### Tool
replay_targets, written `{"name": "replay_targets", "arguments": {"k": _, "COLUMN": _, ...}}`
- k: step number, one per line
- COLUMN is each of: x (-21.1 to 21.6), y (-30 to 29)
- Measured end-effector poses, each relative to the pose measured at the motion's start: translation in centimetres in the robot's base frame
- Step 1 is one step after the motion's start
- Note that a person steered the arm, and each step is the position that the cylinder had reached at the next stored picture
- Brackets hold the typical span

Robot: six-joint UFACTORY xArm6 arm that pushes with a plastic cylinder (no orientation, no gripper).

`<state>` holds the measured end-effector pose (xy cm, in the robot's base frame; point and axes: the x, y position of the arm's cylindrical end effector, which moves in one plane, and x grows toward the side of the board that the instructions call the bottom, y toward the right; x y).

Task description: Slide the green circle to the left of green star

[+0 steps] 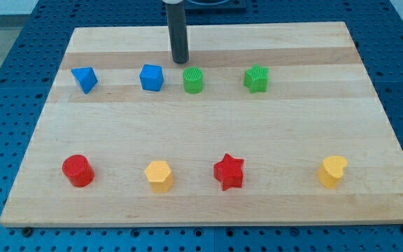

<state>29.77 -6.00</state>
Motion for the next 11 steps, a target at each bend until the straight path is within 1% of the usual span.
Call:
{"name": "replay_targets", "arguments": {"k": 1, "x": 0.7, "y": 0.0}}
{"name": "replay_targets", "arguments": {"k": 3, "x": 4.8, "y": -0.6}}
{"name": "replay_targets", "arguments": {"k": 4, "x": 5.7, "y": -0.6}}
{"name": "replay_targets", "arguments": {"k": 8, "x": 5.8, "y": 0.0}}
{"name": "replay_targets", "arguments": {"k": 11, "x": 5.8, "y": 2.8}}
